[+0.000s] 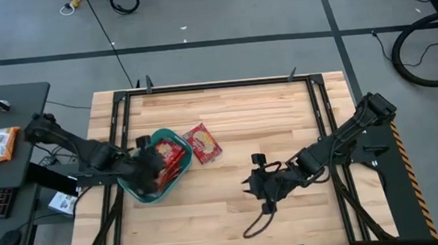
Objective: Sort popcorn bags into baskets
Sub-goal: Put the red popcorn bag into the green bin
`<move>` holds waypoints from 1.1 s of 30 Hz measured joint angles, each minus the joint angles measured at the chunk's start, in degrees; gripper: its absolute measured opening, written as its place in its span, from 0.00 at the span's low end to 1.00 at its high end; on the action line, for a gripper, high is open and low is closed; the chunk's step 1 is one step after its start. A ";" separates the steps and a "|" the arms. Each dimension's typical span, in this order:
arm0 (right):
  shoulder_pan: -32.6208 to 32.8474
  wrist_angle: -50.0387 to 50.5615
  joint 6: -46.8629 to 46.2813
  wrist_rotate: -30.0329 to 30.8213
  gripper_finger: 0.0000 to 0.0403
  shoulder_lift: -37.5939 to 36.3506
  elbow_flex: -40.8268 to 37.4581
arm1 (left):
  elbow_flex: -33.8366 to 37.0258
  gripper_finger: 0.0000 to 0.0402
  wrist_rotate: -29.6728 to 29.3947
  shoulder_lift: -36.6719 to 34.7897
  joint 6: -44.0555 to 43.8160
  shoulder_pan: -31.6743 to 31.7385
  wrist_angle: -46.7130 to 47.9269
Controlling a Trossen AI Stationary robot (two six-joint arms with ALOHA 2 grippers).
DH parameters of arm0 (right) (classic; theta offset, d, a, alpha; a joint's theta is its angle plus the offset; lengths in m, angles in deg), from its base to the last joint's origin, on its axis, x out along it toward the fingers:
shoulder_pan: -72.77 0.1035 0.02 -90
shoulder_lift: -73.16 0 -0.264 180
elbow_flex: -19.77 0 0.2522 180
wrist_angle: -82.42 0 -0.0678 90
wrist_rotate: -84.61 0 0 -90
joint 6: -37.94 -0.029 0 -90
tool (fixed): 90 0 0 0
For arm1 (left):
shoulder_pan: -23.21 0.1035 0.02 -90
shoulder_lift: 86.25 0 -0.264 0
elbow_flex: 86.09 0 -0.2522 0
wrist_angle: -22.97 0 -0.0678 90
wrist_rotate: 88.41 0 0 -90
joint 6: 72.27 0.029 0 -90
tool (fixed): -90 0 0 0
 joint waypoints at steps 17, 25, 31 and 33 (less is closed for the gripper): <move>-16.90 -25.07 7.67 -4.59 0.29 1.88 -12.53 | 0.00 0.36 -2.02 1.29 2.78 4.89 -20.48; -21.29 -27.86 18.29 -5.79 0.30 14.24 -7.01 | 0.00 0.36 -4.02 1.31 2.17 4.89 -21.24; -23.73 -31.05 21.56 -8.43 0.32 23.08 -2.85 | 0.00 0.36 -4.08 1.34 1.47 4.89 -21.27; -23.86 -31.56 23.02 -8.21 0.33 25.57 -0.80 | 0.00 0.36 -4.10 1.33 1.47 4.89 -21.37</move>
